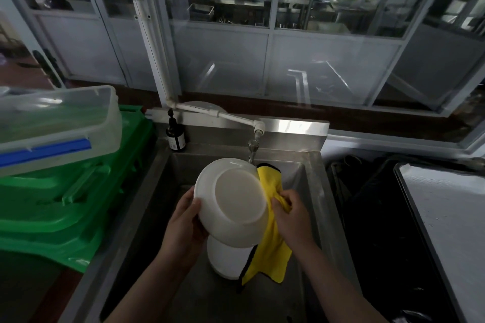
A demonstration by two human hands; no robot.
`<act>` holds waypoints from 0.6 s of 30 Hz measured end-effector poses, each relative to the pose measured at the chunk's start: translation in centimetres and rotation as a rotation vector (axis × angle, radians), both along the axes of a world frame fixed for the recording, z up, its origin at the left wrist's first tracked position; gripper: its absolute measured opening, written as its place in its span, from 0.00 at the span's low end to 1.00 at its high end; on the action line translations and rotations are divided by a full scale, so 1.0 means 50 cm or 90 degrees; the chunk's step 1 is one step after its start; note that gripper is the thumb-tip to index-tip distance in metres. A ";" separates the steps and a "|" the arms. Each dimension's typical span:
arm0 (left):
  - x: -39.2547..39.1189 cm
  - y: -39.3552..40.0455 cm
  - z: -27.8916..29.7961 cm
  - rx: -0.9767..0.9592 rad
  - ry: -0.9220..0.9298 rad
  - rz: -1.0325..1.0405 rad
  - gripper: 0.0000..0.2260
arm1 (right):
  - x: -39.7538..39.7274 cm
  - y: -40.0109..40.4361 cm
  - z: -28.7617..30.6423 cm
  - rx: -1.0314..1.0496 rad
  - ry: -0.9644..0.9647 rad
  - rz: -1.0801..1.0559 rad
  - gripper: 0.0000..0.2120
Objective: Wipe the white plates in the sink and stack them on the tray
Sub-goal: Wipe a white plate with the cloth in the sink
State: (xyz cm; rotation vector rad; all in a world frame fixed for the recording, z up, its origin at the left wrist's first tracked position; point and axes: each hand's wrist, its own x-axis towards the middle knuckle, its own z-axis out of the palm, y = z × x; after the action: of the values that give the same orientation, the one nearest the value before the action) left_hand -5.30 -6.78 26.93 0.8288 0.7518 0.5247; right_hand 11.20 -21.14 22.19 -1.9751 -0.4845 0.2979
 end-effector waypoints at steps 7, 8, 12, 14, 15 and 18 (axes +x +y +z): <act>0.004 -0.002 -0.007 -0.002 -0.001 -0.002 0.13 | 0.010 -0.019 -0.006 -0.028 0.029 0.005 0.05; 0.006 -0.003 -0.007 -0.001 -0.001 -0.001 0.13 | 0.007 -0.021 -0.006 -0.028 0.020 0.005 0.05; 0.014 -0.002 -0.008 0.007 -0.005 0.003 0.12 | -0.002 -0.024 -0.011 -0.013 -0.058 0.042 0.04; 0.017 0.002 -0.009 0.001 -0.013 0.010 0.12 | -0.008 -0.022 -0.010 -0.005 -0.116 0.071 0.04; 0.018 0.003 -0.009 -0.004 -0.016 0.013 0.12 | -0.011 -0.022 -0.007 -0.003 -0.148 0.085 0.03; 0.021 0.003 -0.006 -0.006 -0.015 0.014 0.12 | -0.027 -0.020 -0.002 -0.022 -0.218 0.136 0.04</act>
State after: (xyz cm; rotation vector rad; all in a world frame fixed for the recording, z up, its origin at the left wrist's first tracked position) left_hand -4.26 -6.61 26.61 0.8055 0.7424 0.5499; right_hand 9.84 -22.13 22.11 -2.0187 -0.9190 0.0986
